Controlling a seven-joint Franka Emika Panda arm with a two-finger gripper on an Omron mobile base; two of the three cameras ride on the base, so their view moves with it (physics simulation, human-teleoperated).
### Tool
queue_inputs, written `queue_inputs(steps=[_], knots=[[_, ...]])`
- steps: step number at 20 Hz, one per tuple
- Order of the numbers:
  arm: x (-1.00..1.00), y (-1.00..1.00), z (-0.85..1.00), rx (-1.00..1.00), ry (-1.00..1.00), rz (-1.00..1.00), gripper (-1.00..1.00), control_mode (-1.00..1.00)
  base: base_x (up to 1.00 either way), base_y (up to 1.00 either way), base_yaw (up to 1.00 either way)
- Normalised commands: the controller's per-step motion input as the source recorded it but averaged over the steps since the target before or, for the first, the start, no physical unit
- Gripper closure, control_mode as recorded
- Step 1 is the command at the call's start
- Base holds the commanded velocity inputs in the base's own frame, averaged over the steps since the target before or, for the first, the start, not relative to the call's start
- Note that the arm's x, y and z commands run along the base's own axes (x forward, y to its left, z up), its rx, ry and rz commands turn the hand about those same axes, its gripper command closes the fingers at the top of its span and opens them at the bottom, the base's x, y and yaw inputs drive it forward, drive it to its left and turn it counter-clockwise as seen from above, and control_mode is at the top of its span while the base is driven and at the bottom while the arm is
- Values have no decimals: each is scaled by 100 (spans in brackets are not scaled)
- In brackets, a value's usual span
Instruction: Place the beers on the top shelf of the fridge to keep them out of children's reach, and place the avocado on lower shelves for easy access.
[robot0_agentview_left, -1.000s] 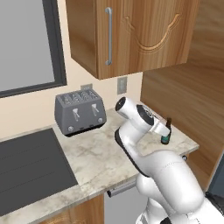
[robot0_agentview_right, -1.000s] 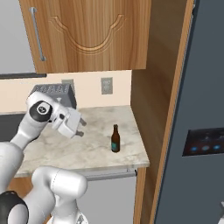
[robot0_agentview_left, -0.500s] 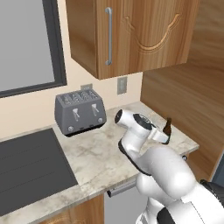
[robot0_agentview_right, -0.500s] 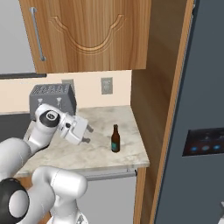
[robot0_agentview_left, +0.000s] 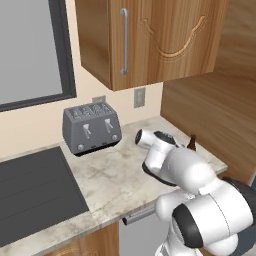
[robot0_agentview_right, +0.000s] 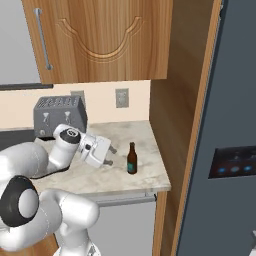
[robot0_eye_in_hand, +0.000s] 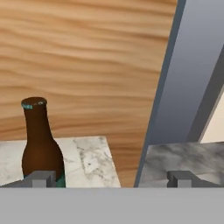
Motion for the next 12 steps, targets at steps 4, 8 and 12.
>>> queue_inputs(steps=[4, 8, 12], knots=[[36, -13, -9, -2, 0, -5, -100, -100, 0, 0, 0], [31, -7, -10, -3, 0, -3, -100, -100, 0, 0, 0], [28, -3, -9, -2, 0, -3, -100, -100, 0, 0, 0]])
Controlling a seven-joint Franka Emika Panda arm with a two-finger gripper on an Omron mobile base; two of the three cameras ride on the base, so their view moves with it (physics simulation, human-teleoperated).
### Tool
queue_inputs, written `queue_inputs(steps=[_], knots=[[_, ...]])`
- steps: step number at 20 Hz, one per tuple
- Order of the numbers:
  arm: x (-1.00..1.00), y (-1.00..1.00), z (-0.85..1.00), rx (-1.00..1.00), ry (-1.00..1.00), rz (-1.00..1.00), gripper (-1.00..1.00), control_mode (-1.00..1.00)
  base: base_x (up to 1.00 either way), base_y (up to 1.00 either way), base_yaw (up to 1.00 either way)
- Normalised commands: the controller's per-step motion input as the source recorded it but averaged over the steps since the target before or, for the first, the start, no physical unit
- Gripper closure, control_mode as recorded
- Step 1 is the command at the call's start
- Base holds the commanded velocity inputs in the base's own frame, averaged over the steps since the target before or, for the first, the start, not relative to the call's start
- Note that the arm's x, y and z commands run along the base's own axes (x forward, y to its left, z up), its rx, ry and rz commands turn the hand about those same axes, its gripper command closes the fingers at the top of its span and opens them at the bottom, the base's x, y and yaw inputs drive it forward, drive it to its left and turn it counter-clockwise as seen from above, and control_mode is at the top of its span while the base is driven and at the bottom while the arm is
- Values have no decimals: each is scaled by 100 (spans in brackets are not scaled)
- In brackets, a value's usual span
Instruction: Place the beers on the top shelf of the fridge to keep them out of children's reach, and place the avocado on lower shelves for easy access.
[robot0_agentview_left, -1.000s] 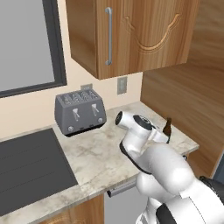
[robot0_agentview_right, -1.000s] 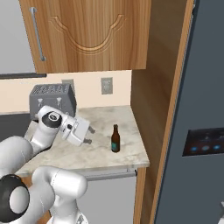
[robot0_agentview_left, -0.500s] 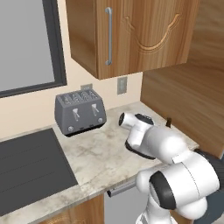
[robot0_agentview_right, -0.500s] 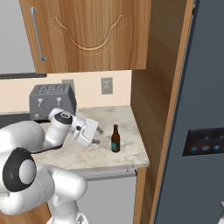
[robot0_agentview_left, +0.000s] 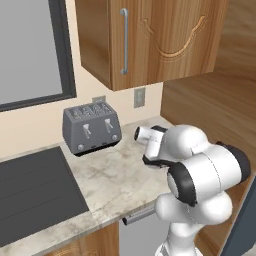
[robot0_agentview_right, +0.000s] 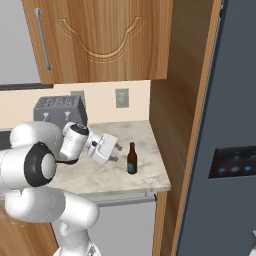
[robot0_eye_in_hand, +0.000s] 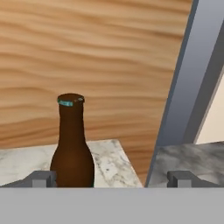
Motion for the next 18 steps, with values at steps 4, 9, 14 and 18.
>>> queue_inputs(steps=[4, 9, 14, 18], knots=[[24, -6, -10, -1, 0, -2, -100, -100, 0, 0, 0], [19, -16, -14, -1, 0, -2, -100, -100, 0, 0, 0], [6, -22, -14, -3, 0, -1, -100, -100, 0, 0, 0], [0, -20, -9, -2, 0, 0, -100, -100, 0, 0, 0]])
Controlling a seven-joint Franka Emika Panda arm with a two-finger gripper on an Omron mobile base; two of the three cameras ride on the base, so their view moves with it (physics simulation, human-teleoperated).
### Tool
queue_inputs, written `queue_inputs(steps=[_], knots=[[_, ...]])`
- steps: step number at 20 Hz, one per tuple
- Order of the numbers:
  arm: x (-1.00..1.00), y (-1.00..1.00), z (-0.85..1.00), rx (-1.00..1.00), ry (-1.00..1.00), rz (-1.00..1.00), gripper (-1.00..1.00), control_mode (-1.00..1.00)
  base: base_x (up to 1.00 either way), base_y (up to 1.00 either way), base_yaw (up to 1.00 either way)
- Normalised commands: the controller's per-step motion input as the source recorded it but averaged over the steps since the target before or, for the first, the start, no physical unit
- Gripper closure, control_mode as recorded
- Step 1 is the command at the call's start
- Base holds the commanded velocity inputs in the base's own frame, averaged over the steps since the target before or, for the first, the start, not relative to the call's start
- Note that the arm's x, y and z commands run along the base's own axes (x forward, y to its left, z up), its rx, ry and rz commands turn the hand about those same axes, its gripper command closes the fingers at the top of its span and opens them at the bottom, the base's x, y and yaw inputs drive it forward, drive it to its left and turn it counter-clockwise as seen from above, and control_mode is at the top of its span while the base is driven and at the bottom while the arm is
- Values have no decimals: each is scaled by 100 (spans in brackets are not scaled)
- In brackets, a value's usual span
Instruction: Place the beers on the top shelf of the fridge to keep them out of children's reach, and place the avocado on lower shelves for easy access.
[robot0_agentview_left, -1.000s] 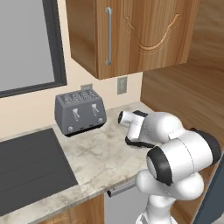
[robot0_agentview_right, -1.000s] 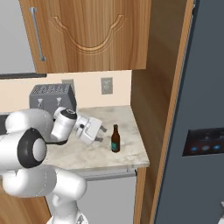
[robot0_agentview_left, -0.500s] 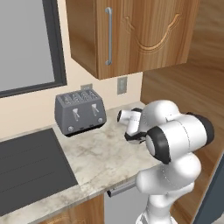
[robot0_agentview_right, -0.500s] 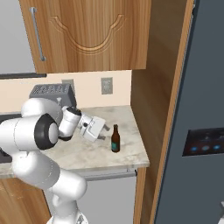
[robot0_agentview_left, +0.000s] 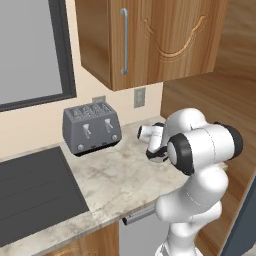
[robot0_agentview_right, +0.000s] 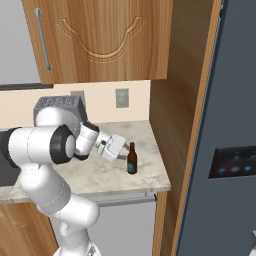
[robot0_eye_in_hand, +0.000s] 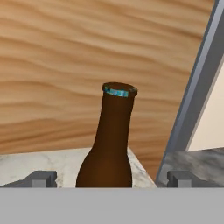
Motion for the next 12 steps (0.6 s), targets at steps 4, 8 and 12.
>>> queue_inputs(steps=[4, 8, 12], knots=[[0, -13, -6, -2, 0, 0, -100, -100, 0, 0, 0], [0, -10, -5, 0, 0, 0, -100, -100, 0, 0, 0], [0, -11, -8, 0, 0, 0, -100, -100, 0, 0, 0]])
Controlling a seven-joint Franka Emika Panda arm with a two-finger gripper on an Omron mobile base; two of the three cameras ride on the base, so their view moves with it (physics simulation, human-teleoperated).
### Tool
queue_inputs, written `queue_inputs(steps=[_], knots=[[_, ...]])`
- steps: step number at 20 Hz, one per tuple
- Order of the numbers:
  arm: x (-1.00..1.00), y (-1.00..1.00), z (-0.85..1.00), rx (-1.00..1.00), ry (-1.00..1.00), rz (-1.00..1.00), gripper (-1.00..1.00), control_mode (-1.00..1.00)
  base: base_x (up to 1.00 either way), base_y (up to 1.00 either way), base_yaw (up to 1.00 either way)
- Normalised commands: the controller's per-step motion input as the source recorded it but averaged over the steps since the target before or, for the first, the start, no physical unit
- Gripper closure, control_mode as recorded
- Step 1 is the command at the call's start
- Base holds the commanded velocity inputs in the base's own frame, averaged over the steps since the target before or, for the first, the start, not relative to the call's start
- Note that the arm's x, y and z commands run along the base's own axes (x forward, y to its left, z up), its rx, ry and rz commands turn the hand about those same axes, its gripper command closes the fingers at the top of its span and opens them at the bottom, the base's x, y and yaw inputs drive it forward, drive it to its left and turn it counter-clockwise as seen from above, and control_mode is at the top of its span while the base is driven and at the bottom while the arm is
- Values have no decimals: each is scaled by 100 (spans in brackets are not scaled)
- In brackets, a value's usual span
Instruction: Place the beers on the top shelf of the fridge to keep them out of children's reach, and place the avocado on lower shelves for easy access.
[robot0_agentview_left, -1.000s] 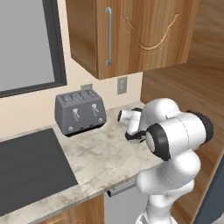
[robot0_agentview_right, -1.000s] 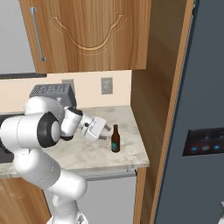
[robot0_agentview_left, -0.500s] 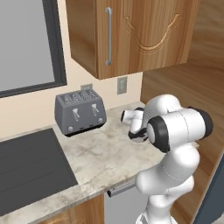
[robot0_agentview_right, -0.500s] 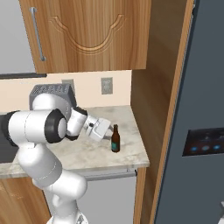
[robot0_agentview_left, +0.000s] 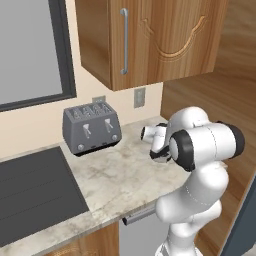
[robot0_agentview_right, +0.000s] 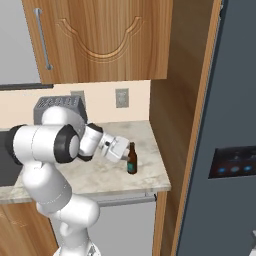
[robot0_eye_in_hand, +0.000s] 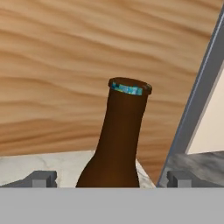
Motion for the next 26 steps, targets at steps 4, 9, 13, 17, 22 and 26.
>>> queue_inputs(steps=[4, 9, 13, 17, 22, 26], knots=[[0, -11, -11, 0, 0, 0, -100, -100, 0, 0, 0], [0, -11, -15, 0, 0, 0, -100, -100, 0, 0, 0], [0, -9, -22, 0, 0, 0, -100, -100, 0, 0, 0], [0, -2, -27, -1, 0, 0, -100, -100, 0, 0, 0], [0, 0, -30, -3, 0, 0, 100, -100, 0, 0, 0], [0, 0, -21, -2, 0, 0, 100, -100, 0, 0, 0]])
